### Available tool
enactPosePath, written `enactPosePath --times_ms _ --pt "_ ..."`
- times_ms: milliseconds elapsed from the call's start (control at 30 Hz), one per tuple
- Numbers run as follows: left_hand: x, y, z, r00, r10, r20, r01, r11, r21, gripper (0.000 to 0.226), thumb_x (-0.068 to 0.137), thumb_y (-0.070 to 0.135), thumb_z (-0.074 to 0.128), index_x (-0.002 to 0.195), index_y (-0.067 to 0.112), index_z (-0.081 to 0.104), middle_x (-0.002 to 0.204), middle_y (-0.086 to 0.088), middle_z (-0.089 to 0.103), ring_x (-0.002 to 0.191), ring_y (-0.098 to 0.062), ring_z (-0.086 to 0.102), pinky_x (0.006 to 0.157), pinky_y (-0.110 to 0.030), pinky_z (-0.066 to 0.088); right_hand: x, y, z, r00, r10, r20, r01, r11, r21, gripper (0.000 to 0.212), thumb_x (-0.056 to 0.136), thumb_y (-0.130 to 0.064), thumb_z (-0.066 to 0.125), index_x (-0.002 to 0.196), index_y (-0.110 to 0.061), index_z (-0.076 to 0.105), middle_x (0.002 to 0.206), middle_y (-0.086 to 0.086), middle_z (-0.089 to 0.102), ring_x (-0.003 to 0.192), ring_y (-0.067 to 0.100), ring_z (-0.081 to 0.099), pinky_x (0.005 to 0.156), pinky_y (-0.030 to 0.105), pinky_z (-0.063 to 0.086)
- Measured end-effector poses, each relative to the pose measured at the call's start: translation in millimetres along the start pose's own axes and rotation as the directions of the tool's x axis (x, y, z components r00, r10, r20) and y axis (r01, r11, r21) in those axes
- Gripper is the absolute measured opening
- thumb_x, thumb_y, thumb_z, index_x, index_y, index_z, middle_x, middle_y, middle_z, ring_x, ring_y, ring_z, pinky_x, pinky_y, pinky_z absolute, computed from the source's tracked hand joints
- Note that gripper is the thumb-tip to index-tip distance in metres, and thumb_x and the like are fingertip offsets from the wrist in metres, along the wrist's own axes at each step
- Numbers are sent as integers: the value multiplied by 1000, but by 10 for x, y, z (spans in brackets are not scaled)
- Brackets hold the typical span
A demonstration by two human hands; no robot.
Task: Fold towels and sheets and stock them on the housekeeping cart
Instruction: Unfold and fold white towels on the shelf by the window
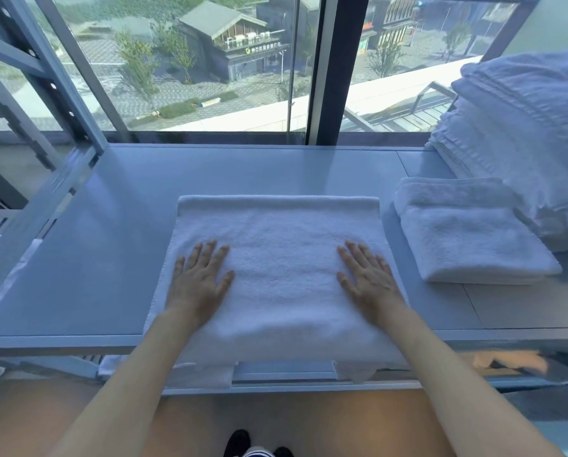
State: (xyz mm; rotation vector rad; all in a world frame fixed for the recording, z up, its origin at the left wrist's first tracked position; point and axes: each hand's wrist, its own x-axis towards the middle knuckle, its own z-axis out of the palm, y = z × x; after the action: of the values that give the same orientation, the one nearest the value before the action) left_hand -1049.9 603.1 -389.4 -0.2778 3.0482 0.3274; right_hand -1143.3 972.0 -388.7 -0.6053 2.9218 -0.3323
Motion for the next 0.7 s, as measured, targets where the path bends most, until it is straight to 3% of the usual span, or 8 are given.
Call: enactPosePath --times_ms 233,367,600,700 --pt "-866 52 88 999 37 22 -37 999 -10 74 93 69 2 162 42 -1 169 16 -16 156 -9 -19 127 -40 -8 -954 -84 161 1000 -1 2 1 1000 3 67 101 -62 11 163 -39 -3 169 -20 -14 154 3 -20 127 36 -8" --pt "-1202 64 132 998 47 39 -45 998 -32 70 96 69 7 161 44 0 170 17 -15 155 -7 -20 127 -40 -10 -1330 -102 247 999 -4 -35 4 1000 -4 64 107 -59 21 164 -38 2 171 -17 -6 158 9 -8 125 38 -2" --pt "-820 122 11 998 20 62 -18 999 -42 73 90 70 -5 157 45 -14 167 17 -25 153 -7 -27 126 -38 -14 -848 -27 159 1000 14 23 -13 999 -32 69 97 -70 -1 159 -43 -12 166 -23 -22 152 1 -25 128 39 -3" --pt "-831 107 22 998 34 55 -33 999 -16 71 93 69 -4 158 45 -14 167 17 -24 153 -6 -27 126 -38 -15 -838 0 135 1000 -7 28 8 999 -34 69 99 -69 2 161 -42 -9 167 -23 -20 153 2 -22 128 41 0"
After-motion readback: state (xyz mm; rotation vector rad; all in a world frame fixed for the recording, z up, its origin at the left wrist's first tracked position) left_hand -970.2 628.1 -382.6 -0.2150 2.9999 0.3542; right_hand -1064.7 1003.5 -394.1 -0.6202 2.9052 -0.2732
